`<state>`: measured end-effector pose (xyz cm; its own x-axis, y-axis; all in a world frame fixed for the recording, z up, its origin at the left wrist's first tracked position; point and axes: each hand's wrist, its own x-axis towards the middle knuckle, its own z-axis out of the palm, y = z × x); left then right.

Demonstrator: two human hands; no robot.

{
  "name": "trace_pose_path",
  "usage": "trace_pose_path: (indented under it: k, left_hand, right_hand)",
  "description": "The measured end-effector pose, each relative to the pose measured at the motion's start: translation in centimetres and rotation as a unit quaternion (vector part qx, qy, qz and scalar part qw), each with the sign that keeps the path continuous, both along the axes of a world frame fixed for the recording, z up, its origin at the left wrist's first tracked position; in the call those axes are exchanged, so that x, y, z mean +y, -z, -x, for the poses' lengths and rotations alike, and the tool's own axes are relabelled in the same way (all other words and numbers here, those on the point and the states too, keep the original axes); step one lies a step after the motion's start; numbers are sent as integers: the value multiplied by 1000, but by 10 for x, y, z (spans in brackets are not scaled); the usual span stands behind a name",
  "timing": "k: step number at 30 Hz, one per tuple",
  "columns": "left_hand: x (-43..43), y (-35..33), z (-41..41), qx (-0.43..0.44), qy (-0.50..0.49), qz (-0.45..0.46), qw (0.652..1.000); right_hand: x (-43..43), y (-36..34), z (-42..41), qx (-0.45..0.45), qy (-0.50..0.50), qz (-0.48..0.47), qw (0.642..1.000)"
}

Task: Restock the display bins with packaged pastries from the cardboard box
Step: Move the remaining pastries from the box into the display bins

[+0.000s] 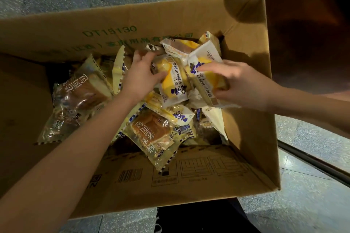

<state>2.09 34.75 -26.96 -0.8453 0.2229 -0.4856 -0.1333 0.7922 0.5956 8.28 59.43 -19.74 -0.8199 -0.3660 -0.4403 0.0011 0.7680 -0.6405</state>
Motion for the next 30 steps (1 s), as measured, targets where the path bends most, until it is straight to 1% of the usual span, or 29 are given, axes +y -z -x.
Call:
trace_pose_path:
  k: [3, 5, 6, 10, 14, 19, 21, 23, 26, 28, 30]
  left_hand:
    - [5, 5, -12, -9, -101, -73, 992]
    - [4, 8, -15, -24, -156, -137, 978]
    - [3, 8, -18, -30, -168, -154, 973]
    - [7, 7, -24, -13, -142, -151, 978]
    - [26, 5, -37, -53, -117, -176, 976]
    - [29, 5, -35, -55, -178, -181, 966]
    - [22, -4, -33, -54, -177, -187, 965]
    - [11, -18, -36, -65, -159, -192, 966]
    - [-7, -45, -42, -65, -104, -198, 973]
    - [-16, -73, -42, -63, -82, -207, 973]
    - [-25, -105, -41, -57, -62, -211, 974]
  right_hand:
    - [3, -3, 5, -38, 67, 86, 993]
    - [4, -6, 7, -59, 86, 115, 988]
    - [3, -6, 6, -58, 88, 121, 987]
    - [3, -2, 0, -25, 80, 116, 990]
    - [8, -3, -4, -9, 78, 109, 991]
    - [4, -10, -11, -30, 82, 97, 991]
    - [4, -18, -12, -54, 96, 98, 989]
    - [4, -29, -14, -75, 95, 88, 989]
    - [-1, -50, -17, -74, 72, 61, 993]
    - [-4, -71, -17, -78, 80, 59, 992]
    - [-9, -94, -15, -53, 75, 62, 994]
